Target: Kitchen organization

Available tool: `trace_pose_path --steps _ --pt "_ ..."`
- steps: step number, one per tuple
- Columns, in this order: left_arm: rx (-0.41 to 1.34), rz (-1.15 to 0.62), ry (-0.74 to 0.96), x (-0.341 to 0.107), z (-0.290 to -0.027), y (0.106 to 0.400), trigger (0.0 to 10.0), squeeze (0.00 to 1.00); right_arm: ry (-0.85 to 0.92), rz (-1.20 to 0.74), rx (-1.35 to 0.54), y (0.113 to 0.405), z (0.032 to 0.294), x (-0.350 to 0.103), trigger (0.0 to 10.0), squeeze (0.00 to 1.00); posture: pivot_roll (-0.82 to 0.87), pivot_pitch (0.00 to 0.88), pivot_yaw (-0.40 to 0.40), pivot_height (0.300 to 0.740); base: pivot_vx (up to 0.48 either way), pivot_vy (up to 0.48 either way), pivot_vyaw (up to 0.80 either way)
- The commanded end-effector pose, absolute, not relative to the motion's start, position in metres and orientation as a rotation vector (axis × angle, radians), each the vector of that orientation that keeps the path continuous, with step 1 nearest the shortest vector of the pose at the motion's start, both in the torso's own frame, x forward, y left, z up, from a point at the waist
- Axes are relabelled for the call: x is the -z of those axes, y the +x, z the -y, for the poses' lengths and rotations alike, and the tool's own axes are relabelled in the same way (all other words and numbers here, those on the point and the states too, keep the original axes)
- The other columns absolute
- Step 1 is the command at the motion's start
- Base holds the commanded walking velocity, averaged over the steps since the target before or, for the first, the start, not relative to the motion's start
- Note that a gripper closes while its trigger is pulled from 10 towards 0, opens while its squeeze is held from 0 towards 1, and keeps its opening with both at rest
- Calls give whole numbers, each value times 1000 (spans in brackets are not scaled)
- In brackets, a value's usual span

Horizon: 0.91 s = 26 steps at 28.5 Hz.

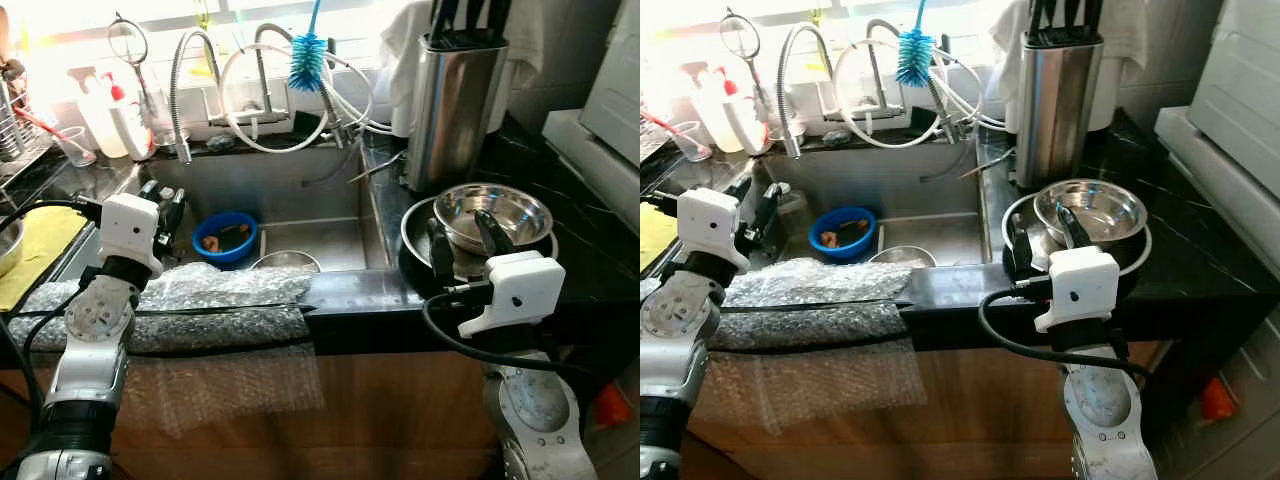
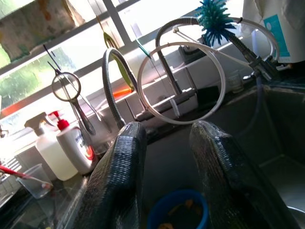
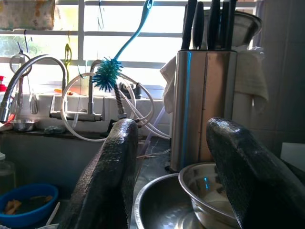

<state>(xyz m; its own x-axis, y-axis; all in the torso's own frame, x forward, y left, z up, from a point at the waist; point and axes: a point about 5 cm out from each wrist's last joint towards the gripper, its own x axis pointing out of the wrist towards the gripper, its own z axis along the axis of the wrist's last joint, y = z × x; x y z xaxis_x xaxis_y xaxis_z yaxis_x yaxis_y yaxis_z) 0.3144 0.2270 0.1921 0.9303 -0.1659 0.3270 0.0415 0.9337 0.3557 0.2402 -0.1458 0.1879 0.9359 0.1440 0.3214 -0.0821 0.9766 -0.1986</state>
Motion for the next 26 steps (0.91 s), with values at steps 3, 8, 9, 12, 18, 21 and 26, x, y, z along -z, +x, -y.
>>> trace_pose_path --steps 3,8,9,12,18,21,26 --pt "93 364 346 -198 -228 312 10000 0 -174 340 -126 241 144 -187 10000 0 -143 0 113 740 0 0 0" --pt "92 355 345 -199 -228 311 10000 0 -174 340 -127 241 144 -187 10000 0 -143 0 113 740 0 0 0" --pt "91 353 344 -199 -227 311 10000 0 -174 340 -127 241 144 -187 10000 0 -143 0 113 740 0 0 0" --pt "91 350 344 -200 -227 310 10000 0 -174 340 -127 241 144 -187 10000 0 -143 0 113 740 0 0 0" --pt "4 193 292 -138 -219 269 10000 0 -178 333 -160 243 142 -185 10000 0 -126 0 89 740 0 0 0" --pt "22 203 352 -142 -224 271 10000 0 -176 332 -166 245 141 -185 10000 0 -117 0 85 740 0 0 0" --pt "28 213 396 -148 -228 274 10000 0 -174 333 -167 246 141 -184 10000 0 -120 0 86 740 0 0 0"
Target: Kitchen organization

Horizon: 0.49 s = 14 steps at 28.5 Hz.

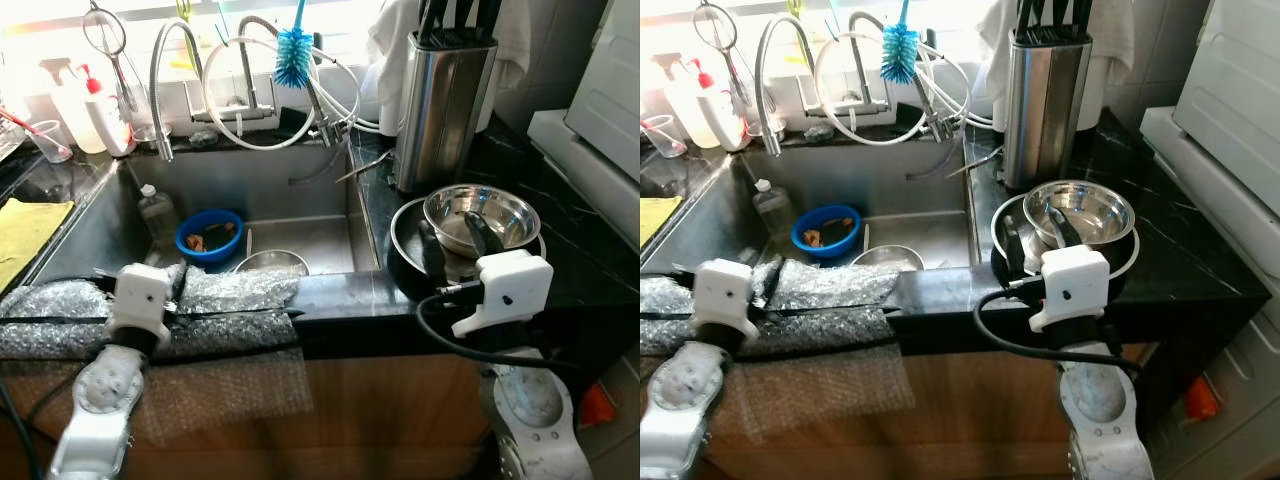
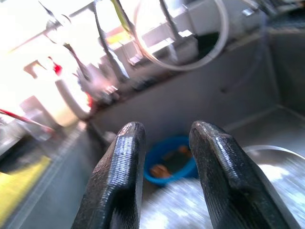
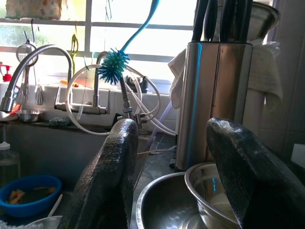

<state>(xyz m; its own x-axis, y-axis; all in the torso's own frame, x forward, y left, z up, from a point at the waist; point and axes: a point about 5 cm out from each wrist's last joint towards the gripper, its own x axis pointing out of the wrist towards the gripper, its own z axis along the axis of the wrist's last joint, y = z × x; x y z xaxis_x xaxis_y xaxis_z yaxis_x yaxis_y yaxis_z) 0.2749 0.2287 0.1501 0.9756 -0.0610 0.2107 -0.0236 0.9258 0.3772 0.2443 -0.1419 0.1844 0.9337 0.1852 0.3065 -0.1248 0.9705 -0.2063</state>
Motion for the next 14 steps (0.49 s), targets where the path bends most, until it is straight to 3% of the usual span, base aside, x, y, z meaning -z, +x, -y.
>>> trace_pose_path --steps 1,6,10,14 --pt "27 214 403 -149 -228 274 10000 0 -174 333 -167 246 141 -184 10000 0 -120 0 86 740 0 0 0" --pt "-8 225 381 -152 -233 276 10000 0 -179 336 -163 246 142 -185 10000 0 -124 0 86 740 0 0 0" --pt "-162 200 194 -155 -254 274 10000 0 -179 341 -159 246 143 -187 10000 0 -126 0 83 740 0 0 0" --pt "-152 198 165 -153 -247 265 10000 0 -185 341 -158 246 145 -188 10000 0 -119 0 76 740 0 0 0"
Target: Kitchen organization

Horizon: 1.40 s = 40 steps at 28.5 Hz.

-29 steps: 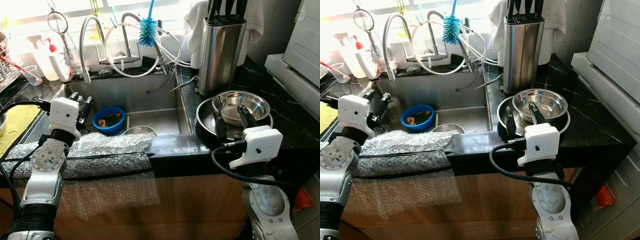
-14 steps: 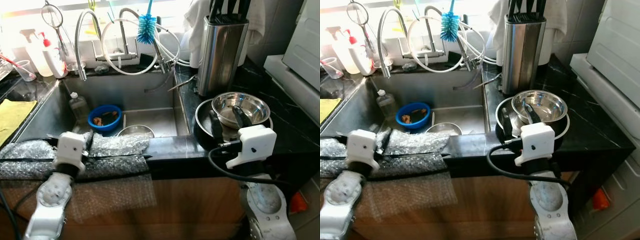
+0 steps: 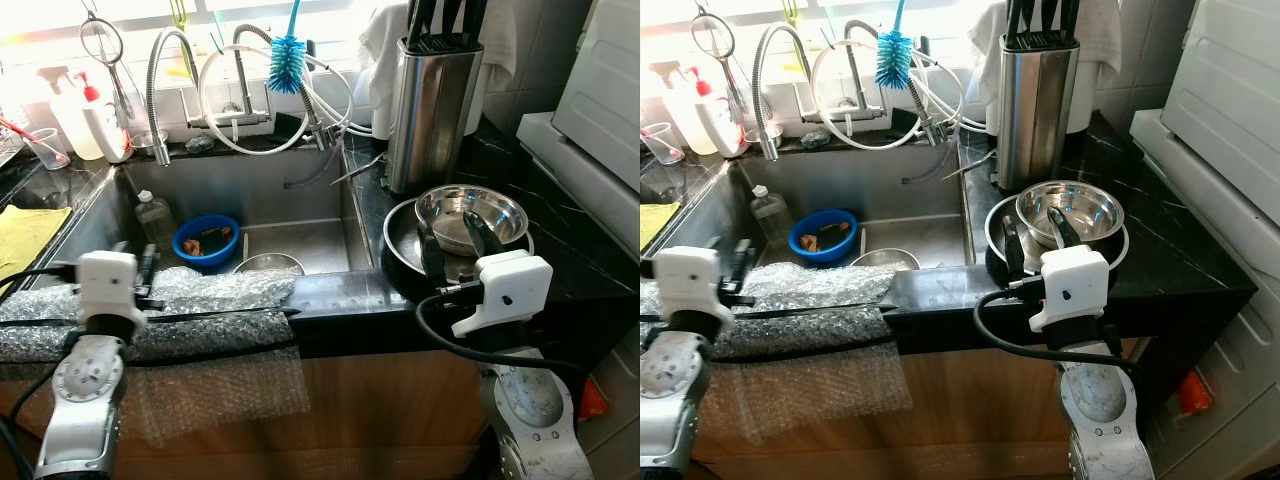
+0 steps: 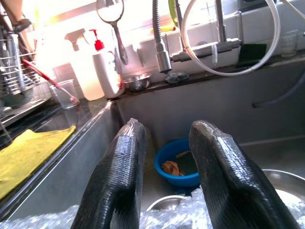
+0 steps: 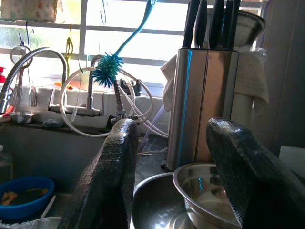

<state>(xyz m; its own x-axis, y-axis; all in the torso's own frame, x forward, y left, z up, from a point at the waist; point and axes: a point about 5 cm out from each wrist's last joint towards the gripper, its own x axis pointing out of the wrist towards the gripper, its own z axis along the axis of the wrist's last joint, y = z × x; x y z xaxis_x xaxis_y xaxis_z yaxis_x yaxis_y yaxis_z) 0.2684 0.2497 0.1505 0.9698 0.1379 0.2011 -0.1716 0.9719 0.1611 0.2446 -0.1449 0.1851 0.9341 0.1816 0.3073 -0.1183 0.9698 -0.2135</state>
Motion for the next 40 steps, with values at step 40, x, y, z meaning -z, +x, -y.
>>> trace_pose_path --steps 40 --pt "-104 190 93 -149 -202 261 10000 0 -187 306 -84 260 165 -201 10000 0 -112 0 60 740 0 0 0"
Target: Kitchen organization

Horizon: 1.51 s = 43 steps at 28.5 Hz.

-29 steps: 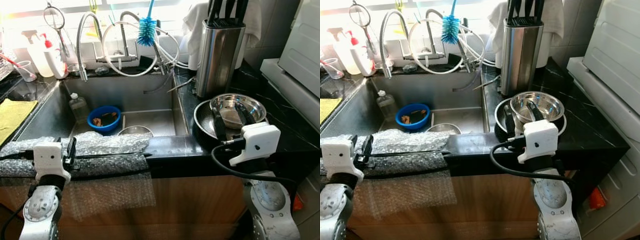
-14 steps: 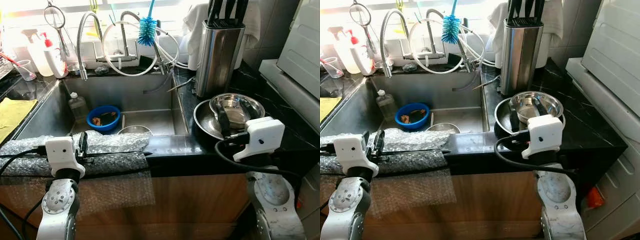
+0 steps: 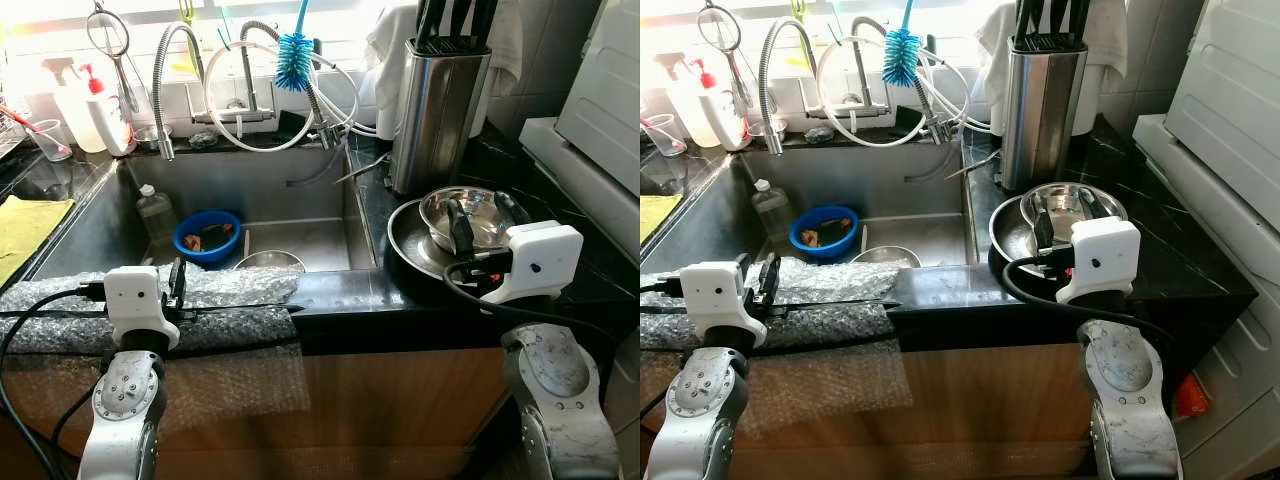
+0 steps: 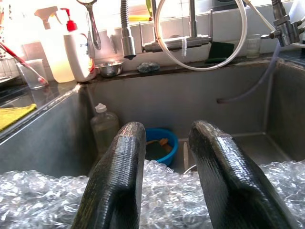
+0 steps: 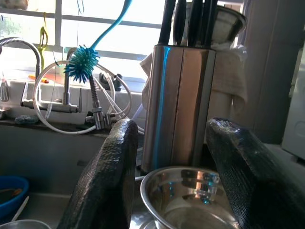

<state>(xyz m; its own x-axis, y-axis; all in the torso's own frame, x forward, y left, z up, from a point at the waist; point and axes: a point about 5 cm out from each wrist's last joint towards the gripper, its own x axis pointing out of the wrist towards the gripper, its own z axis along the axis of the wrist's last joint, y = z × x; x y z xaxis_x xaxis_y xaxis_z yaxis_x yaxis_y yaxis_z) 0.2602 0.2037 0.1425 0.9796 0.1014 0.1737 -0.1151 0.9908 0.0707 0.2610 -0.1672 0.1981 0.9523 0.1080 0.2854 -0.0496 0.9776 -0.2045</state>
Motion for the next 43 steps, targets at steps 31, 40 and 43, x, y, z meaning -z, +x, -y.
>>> trace_pose_path --steps 31,40,43 --pt "-99 205 61 -154 -195 272 10000 0 -156 307 -147 261 150 -198 10000 0 -104 0 64 740 0 0 13" --pt "-111 206 58 -154 -195 274 10000 0 -122 292 -120 265 152 -198 10000 0 -105 0 58 740 0 0 -132" --pt "-110 207 54 -154 -194 275 10000 0 -141 313 -124 265 152 -201 10000 0 -105 0 58 740 0 0 -533"
